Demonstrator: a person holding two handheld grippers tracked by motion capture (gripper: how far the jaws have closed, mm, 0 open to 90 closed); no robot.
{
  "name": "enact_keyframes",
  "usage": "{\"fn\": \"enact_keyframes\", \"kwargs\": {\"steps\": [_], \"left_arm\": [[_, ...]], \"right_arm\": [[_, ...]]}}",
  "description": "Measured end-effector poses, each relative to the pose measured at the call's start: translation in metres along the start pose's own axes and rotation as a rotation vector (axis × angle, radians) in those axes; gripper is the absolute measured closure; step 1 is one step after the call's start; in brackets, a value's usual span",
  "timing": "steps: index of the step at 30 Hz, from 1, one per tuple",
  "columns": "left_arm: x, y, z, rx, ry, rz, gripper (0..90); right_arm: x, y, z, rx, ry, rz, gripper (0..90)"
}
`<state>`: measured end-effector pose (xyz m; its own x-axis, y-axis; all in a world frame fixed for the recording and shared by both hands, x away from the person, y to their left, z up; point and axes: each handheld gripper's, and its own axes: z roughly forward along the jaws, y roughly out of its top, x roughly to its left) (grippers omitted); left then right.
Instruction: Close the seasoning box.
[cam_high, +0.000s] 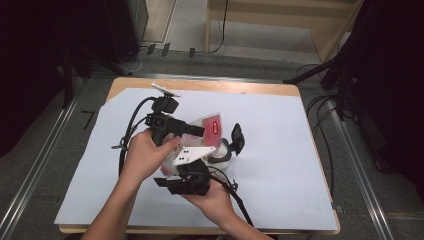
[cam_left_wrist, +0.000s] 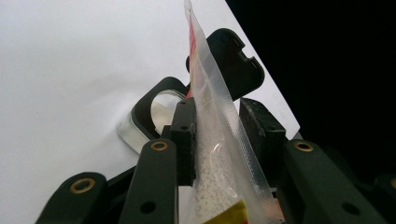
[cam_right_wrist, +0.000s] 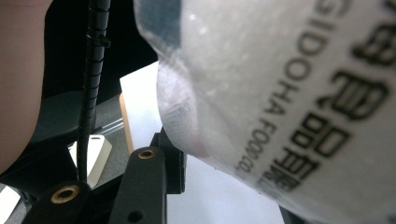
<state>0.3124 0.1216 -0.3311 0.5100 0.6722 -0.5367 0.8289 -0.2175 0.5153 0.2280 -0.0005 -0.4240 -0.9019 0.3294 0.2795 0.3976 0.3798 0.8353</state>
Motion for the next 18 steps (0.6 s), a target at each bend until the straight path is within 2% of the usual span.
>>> {"fn": "enact_keyframes", "kwargs": {"steps": [2,9,11,13,18], "left_arm": [[0.0009,-0.0004,0.0001,-0.004,-0.003,0.003,68.4],[0.0003,-0.0015,-0.0006,0.011,0.002,0.058,66.8],[0.0,-0.0015,-0.0008,0.013,-0.001,0.06,65.6],[0.0,-0.0016,-0.0006,0.011,-0.003,0.057,65.3],[-0.0012,-0.0009,-0.0005,0.011,-0.003,0.015,66.5]], "right_arm": [[0.0001,0.0,0.0,0.001,-0.001,0.001,63.7],[0.0002,-0.0005,0.001,0.002,-0.009,-0.008,63.7],[0.0004,-0.0006,0.0009,0.003,-0.009,-0.005,63.7],[0.0003,-0.0006,0.0007,0.001,-0.008,-0.005,63.7],[0.0005,-0.0004,-0.0001,-0.007,-0.001,0.001,63.7]]}}
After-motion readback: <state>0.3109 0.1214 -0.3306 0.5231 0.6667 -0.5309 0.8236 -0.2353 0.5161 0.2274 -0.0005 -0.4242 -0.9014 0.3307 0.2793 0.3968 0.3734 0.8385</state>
